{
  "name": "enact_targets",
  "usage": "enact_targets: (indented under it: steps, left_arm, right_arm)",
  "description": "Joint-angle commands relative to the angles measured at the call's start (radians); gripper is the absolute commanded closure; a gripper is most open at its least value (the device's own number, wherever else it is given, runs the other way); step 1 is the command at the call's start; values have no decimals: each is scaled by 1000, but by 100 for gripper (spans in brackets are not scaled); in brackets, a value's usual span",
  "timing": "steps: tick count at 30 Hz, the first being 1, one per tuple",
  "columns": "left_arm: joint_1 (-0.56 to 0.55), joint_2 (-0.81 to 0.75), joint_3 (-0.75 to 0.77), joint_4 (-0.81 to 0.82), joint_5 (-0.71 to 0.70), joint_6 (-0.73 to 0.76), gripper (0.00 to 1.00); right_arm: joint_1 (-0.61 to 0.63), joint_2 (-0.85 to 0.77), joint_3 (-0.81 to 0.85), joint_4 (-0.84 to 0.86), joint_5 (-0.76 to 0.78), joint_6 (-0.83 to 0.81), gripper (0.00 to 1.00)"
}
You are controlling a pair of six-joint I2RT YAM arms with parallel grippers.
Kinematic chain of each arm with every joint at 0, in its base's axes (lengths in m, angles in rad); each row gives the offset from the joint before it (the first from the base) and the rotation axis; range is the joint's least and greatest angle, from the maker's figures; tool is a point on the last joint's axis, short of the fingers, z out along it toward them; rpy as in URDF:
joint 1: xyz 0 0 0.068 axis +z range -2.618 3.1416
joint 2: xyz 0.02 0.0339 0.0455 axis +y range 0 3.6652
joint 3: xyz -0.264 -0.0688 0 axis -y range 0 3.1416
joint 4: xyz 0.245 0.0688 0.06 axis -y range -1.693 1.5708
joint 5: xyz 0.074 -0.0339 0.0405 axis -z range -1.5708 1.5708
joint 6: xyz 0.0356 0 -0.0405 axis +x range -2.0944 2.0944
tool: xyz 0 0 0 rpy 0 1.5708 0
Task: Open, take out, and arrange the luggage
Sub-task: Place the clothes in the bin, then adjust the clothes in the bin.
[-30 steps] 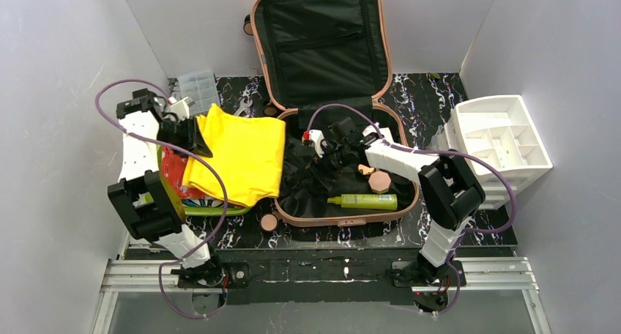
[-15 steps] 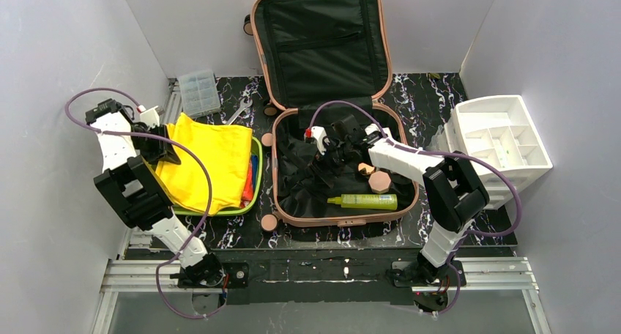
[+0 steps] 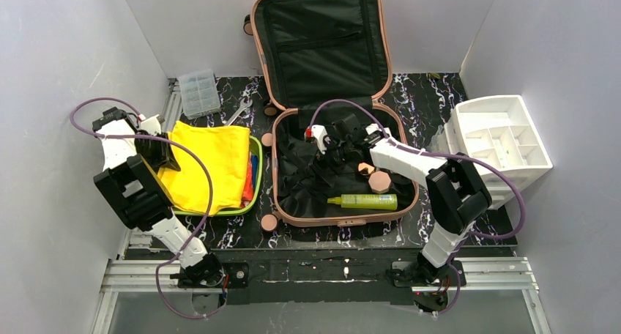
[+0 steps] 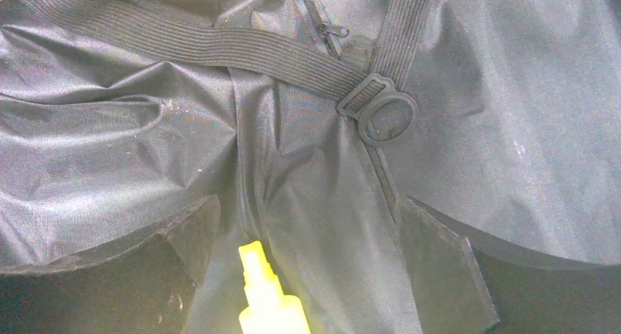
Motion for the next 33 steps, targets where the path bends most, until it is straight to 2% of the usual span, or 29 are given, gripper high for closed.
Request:
enact_targets:
  steps: [1, 4, 5, 6, 7, 13, 14, 16, 18, 19, 21, 22, 28, 30, 33]
  left_arm:
    - [17, -52, -14, 48, -142, -29, 65]
    - [25, -79, 6, 61, -150, -51, 37]
    - [28, -95, 13, 61, -142, -58, 24]
    - [30, -116, 21, 61, -132, -67, 7]
    - [30, -143, 26, 62, -117, -70, 2]
    - [14, -267, 95, 26, 90, -59, 2]
    - [-1, -268, 108, 13, 119, -50, 5]
    - [-37, -263, 118, -6, 151, -30, 24]
    - [-80, -248, 105, -5, 121, -28, 62]
    - [-103, -233, 95, -5, 92, -28, 78]
    - [-132, -195, 68, 9, 49, -38, 97]
    - [-137, -176, 52, 24, 41, -45, 100]
    - [-139, -16, -87, 189, -137, -104, 100]
    - [-140, 35, -119, 199, -151, -105, 100]
    - [-139, 24, -132, 203, -115, -104, 100]
  right_arm:
    - [-2, -55, 23, 6, 18, -23, 2]
    - [-3, -69, 27, 1, 41, -37, 2]
    - [-6, -77, 27, 0, 50, -40, 2]
    - [-12, -83, 27, 0, 54, -42, 1]
    - [-20, -90, 27, 2, 54, -42, 2]
    - [-58, -106, 32, 4, 51, -42, 2]
    - [-62, -109, 31, 5, 52, -42, 2]
    - [-68, -114, 31, 5, 51, -43, 2]
    - [-72, -116, 28, 5, 48, -43, 2]
    - [-75, -117, 28, 5, 48, -43, 1]
    - [-78, -118, 25, 6, 46, -42, 2]
    - [-81, -119, 23, 7, 45, -42, 2]
    - [-85, -116, 23, 2, 29, -41, 2]
    - [-85, -118, 21, 2, 30, -42, 2]
    - [-85, -115, 18, 6, 32, -44, 2]
